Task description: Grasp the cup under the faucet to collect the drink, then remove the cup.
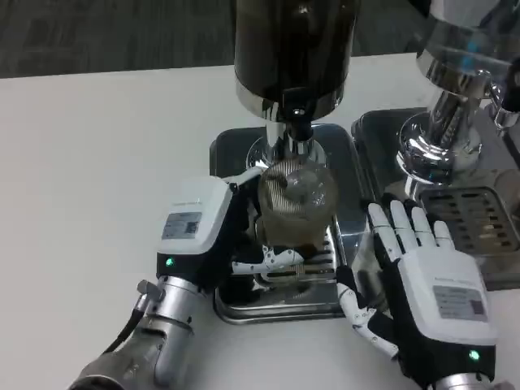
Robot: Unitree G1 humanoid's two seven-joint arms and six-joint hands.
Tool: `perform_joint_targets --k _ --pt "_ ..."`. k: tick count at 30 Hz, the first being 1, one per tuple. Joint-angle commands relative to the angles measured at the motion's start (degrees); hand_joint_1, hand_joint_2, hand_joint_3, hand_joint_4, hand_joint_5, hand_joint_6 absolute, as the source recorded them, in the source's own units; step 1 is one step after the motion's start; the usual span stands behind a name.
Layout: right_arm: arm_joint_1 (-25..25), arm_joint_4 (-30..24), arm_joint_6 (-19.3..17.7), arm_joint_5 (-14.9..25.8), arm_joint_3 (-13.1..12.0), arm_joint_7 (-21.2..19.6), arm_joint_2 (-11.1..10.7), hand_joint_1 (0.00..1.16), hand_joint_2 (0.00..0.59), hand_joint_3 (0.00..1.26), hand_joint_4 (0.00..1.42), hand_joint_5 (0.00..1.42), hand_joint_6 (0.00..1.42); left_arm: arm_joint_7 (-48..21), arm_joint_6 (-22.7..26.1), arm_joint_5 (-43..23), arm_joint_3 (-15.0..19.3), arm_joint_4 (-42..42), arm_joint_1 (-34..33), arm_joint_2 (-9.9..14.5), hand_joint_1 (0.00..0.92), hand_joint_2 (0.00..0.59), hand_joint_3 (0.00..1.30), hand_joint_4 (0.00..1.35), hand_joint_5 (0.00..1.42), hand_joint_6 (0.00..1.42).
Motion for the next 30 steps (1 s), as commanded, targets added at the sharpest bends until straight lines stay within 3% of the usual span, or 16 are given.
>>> perform_joint_targets --k 1,3,6,8,10,12,14,19,24,30 --pt "-0.73 0.87 -0.36 0.88 -0.66 -1.16 -0.18 0.22 0.469 0.07 0.0 0.0 0.0 -1.62 0.29 -0.59 -0.06 0.47 0.75 0.69 0.346 0.043 0.39 0.61 0.88 1.03" --pt "-0.71 0.92 -0.42 1.07 -0.79 -1.15 -0.22 0.22 0.47 0.07 0.0 0.0 0.0 -2.68 -0.25 -1.56 0.63 0.64 0.8 1.02 0.276 0.051 0.33 0.54 0.84 0.97" --pt "-0.69 1.03 -0.39 1.31 -1.06 -1.4 -0.32 0.22 0.47 0.07 0.0 0.0 0.0 -3.25 -1.47 -2.55 1.21 0.54 0.77 1.31 0.089 0.007 0.28 0.48 0.78 0.9" --pt "-0.62 1.11 -0.35 1.59 -1.37 -1.55 -0.33 0.22 0.47 0.07 0.0 0.0 0.0 -4.51 -3.62 -4.41 2.69 0.13 1.06 1.66 0.011 0.0 0.26 0.45 0.72 0.82" --pt "-0.76 1.19 -0.27 1.9 -2.05 -1.59 -0.62 0.23 0.46 0.06 0.0 0.0 0.0 -5.34 -5.2 -5.97 3.99 -0.69 1.5 2.22 0.0 0.0 0.24 0.39 0.63 0.68" --pt "-0.96 1.09 -0.1 2.59 -3.06 -1.43 -0.83 0.23 0.455 0.06 0.0 0.0 0.0 -5.73 -6.73 -6.82 4.74 -2.65 2.44 3.6 0.0 0.0 0.18 0.25 0.5 0.5" --pt "-1.21 1.19 -0.13 3.53 -4.07 -1.13 -1.13 0.23 0.439 0.05 0.0 0.0 0.01 -6.22 -7.83 -7.18 5.36 -4.94 3.63 4.95 0.0 0.0 0.14 0.18 0.43 0.4" --pt "-1.84 2.08 -0.55 4.33 -4.07 -0.66 -1.64 0.22 0.423 0.04 0.0 0.0 0.02 -9.59 -11.26 -10.58 8.73 -11.69 7.98 8.61 0.0 0.0 0.09 0.09 0.3 0.26" --pt "-2.76 3.55 -1.6 5.08 -3.01 -0.87 -1.51 0.23 0.399 0.01 0.0 0.0 0.02 -15.18 -15.44 -15.06 13.16 -20.32 13.56 12.18 0.0 0.002 0.06 0.02 0.26 0.22" --pt "-3.33 4.1 -2.87 5.57 -2.91 -0.83 -2.36 0.23 0.397 0.0 0.0 0.0 0.03 -29.77 -21.48 -26.14 17.3 -29.28 16.27 14.27 0.0 0.019 0.0 0.0 0.14 0.15"
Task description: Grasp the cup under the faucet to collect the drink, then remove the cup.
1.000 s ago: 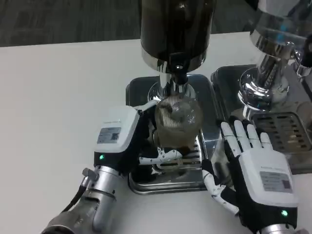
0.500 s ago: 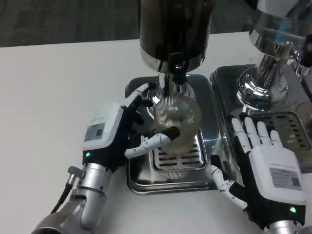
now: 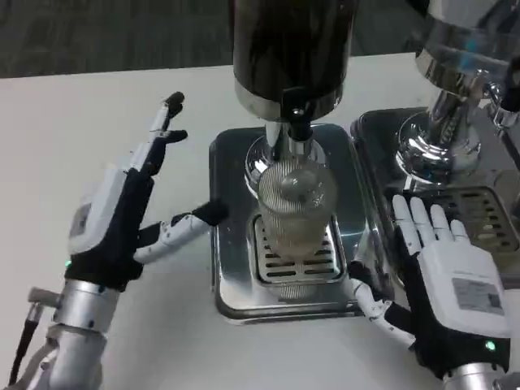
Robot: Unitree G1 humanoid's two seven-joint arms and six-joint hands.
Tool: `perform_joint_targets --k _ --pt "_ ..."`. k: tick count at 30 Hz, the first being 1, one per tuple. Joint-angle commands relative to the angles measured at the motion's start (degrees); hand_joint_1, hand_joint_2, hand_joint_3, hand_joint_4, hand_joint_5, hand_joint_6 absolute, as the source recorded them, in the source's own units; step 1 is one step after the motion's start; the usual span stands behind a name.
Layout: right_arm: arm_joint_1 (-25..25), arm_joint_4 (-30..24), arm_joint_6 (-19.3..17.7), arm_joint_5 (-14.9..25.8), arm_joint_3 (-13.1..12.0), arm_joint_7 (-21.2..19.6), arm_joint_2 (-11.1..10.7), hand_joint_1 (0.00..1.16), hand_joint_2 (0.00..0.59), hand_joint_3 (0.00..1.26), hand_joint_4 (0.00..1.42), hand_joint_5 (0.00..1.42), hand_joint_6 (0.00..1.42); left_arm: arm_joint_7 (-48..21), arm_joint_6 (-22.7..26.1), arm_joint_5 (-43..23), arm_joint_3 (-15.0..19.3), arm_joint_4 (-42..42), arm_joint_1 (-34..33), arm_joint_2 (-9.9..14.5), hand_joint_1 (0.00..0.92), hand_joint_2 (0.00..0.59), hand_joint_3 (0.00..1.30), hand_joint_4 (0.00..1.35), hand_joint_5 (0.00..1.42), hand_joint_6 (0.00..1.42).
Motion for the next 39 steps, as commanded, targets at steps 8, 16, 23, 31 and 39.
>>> perform_joint_targets --k 8,16,23,31,39 --pt "-1.32 0.73 -1.53 1.11 0.19 -0.02 -0.6 0.24 0.387 0.0 0.0 0.0 0.04 -32.19 -2.75 -24.69 2.59 -13.59 -1.27 0.13 0.0 0.031 0.0 0.0 0.04 0.06" --pt "-0.65 0.42 -1.03 1.35 0.26 -1.05 0.36 0.25 0.384 0.0 0.0 0.0 0.05 -45.42 0.87 -29.97 3.84 -12.81 -4.81 -4.53 0.0 0.04 0.0 0.0 0.07 0.08" --pt "-0.01 0.12 -0.76 1.42 0.28 -1.92 0.71 0.25 0.383 0.0 0.0 0.0 0.05 -46.08 0.53 -22.92 5.04 -10.51 -7.68 -7.13 0.0 0.04 0.0 0.0 0.08 0.1" --pt "0.39 -0.12 -0.59 1.35 0.35 -2.31 0.98 0.25 0.387 0.0 0.0 0.0 0.05 -44.69 -0.46 -17.57 5.27 -7.43 -9.92 -8.7 0.0 0.039 0.0 0.0 0.11 0.1" --pt "0.79 -0.34 -0.59 1.57 0.07 -2.33 0.96 0.24 0.389 0.0 0.0 0.0 0.06 -44.71 -2.77 -16.51 5.35 -9.2 -8.17 -8.48 0.0 0.049 0.0 0.0 0.17 0.14"
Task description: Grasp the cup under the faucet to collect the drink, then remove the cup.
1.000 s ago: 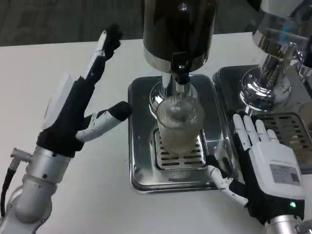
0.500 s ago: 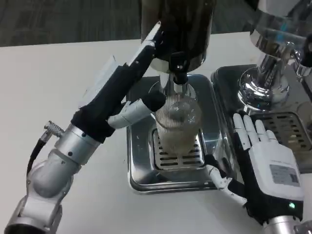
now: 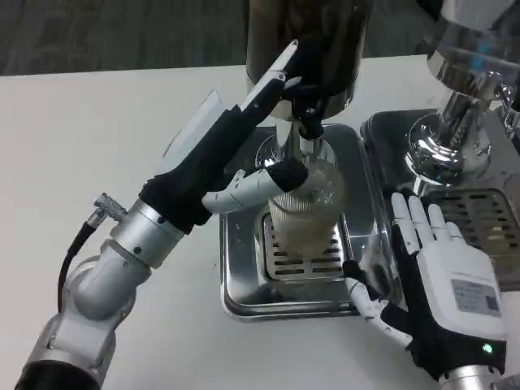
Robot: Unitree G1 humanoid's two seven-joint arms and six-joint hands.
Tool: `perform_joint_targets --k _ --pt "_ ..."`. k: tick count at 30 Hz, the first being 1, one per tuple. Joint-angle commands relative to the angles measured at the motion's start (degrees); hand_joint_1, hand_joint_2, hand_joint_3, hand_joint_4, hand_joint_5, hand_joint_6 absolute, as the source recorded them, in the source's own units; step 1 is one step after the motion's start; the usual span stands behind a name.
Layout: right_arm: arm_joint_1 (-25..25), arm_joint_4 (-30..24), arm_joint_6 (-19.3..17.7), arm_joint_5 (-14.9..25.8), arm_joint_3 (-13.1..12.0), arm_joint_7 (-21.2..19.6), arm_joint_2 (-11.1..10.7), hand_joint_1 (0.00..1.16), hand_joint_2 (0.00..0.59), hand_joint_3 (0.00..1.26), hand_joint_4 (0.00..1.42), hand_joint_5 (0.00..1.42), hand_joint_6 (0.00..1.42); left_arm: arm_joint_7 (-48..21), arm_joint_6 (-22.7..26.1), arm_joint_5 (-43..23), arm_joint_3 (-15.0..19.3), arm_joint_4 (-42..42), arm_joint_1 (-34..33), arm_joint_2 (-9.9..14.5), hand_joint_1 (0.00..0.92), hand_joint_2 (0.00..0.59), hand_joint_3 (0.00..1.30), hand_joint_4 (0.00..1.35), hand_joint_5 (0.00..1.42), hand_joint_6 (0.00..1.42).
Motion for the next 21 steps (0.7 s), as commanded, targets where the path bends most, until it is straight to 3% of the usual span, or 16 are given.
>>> perform_joint_targets --k 1,11,15,21 --pt "0.22 -0.3 0.05 0.1 -0.25 -0.65 -0.02 0.24 0.39 0.0 0.0 0.0 0.06 -0.31 -1.72 1.55 -0.06 -1.47 1.49 0.18 0.0 0.049 0.0 0.0 0.18 0.15" --pt "-0.63 0.38 -0.57 1.15 -0.5 -0.09 -0.53 0.23 0.396 0.0 0.0 0.0 0.06 1.93 -3.08 6.11 0.73 -3.52 3.94 1.77 0.0 0.056 0.05 0.0 0.22 0.18" --pt "-0.93 0.69 -0.78 1.89 -0.64 -0.31 -0.49 0.23 0.396 0.0 0.0 0.0 0.06 6.91 -4.23 15.58 1.07 -6.45 4.54 3.73 0.0 0.055 0.07 0.0 0.23 0.19" --pt "-1.24 1.29 -1.36 2.49 -0.63 -0.87 -0.7 0.24 0.392 0.0 0.0 0.0 0.06 13.53 -3.89 24.39 -0.07 -8.37 4.95 5.29 0.0 0.056 0.09 0.0 0.23 0.2"
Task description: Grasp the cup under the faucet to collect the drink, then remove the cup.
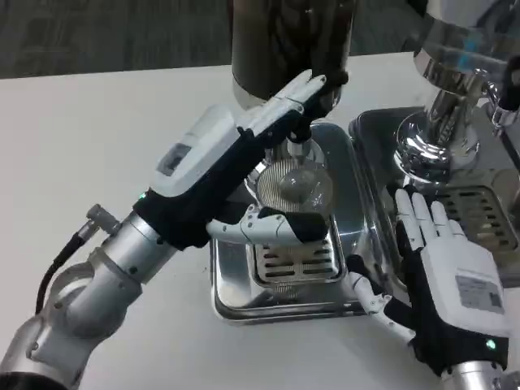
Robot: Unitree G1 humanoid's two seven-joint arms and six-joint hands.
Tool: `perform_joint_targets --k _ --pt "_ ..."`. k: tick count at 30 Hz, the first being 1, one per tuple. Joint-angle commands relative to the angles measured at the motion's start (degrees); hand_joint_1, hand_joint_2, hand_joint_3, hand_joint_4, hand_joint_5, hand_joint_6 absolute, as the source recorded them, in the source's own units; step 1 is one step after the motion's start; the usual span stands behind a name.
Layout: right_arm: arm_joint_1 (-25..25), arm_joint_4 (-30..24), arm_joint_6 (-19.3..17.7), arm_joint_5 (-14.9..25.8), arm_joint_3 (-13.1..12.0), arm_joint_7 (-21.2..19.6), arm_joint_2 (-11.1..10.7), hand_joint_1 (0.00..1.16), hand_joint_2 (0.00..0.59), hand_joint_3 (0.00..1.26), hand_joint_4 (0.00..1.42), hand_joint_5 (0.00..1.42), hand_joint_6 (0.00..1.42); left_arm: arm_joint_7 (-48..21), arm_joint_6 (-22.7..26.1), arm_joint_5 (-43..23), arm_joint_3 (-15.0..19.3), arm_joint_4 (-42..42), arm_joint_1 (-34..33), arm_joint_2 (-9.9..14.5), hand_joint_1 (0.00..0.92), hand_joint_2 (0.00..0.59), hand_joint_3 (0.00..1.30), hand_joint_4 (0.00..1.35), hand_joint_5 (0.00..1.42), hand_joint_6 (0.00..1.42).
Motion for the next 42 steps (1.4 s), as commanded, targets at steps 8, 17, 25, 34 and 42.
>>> perform_joint_targets --k 8,17,25,34,42 --pt "-0.31 1.07 -1.06 0.81 -0.48 -0.91 0.03 0.25 0.39 0.0 0.0 0.0 0.08 7.79 -1.32 9.97 -3.48 -2.12 1.96 2.9 0.0 0.074 0.12 0.0 0.24 0.21" --pt "-0.13 0.76 -1.31 1.47 -0.65 -0.7 -0.04 0.26 0.38 0.0 0.0 0.0 0.08 11.3 -0.41 13.69 -5.47 -5.3 3.11 4.69 0.0 0.082 0.14 0.01 0.24 0.22" --pt "-0.35 0.95 -1.4 1.69 -0.62 -0.59 -0.21 0.26 0.382 0.0 0.0 0.0 0.08 13.55 1.24 16.49 -7.27 -6.41 3.38 5.66 0.0 0.083 0.15 0.02 0.25 0.22" --pt "-0.29 0.98 -1.55 1.93 -0.77 -0.5 -0.32 0.26 0.382 0.0 0.0 0.0 0.08 16.77 3.32 20.24 -9.8 -5.71 2.8 7.48 0.0 0.096 0.17 0.03 0.25 0.22" --pt "-0.35 1.22 -1.9 2.9 -1.03 -0.37 -0.39 0.26 0.382 0.0 0.0 0.0 0.08 18.56 3.79 21.2 -12.12 -5.96 2.62 8.33 0.0 0.103 0.19 0.04 0.25 0.2"
